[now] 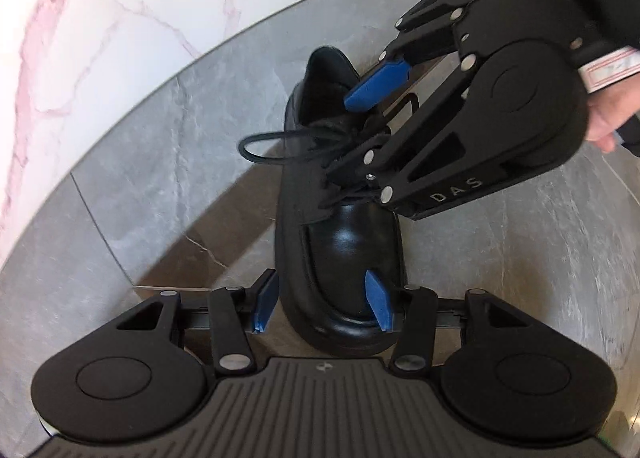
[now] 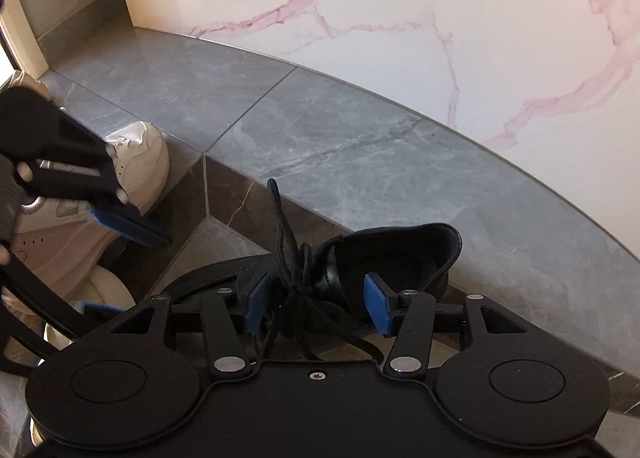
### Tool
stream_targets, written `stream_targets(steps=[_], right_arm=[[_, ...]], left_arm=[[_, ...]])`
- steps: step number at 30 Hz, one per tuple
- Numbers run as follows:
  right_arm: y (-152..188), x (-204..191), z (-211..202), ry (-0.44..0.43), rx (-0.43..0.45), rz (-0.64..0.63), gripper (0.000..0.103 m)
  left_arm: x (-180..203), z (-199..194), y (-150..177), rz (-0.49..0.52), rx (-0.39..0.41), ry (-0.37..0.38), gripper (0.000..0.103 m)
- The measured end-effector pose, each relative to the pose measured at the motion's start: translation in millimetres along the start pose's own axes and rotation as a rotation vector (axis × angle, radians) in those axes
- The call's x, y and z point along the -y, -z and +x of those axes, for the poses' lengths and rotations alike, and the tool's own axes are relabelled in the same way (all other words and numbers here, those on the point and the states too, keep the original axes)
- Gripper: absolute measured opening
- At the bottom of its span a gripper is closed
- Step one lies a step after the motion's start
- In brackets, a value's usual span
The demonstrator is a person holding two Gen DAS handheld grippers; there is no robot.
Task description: Organize scattered shoes
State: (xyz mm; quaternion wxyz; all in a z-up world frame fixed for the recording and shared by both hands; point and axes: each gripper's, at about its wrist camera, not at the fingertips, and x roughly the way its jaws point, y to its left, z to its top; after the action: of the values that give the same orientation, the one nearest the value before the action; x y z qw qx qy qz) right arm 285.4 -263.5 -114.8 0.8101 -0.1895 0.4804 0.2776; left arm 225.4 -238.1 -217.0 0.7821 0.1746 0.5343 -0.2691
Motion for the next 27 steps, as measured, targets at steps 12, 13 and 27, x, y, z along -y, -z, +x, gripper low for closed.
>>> stream_targets(steps=[12, 13, 27], right_arm=[[16.7, -14.1, -9.0, -0.011, -0.059, 0.222, 0.024], [20.3, -14.8, -13.1, -0.007, -0.068, 0.245, 0.024], [70.5, -26.2, -35.5, -0.043, -0.062, 0.302, 0.028]], left_arm=[[6.9, 14.3, -2.5, -0.034, -0.028, -0.033, 0.047], [7.9, 14.2, -3.0, -0.036, -0.024, -0.036, 0.047], [21.1, 6.3, -9.3, -0.042, 0.003, -0.086, 0.047]])
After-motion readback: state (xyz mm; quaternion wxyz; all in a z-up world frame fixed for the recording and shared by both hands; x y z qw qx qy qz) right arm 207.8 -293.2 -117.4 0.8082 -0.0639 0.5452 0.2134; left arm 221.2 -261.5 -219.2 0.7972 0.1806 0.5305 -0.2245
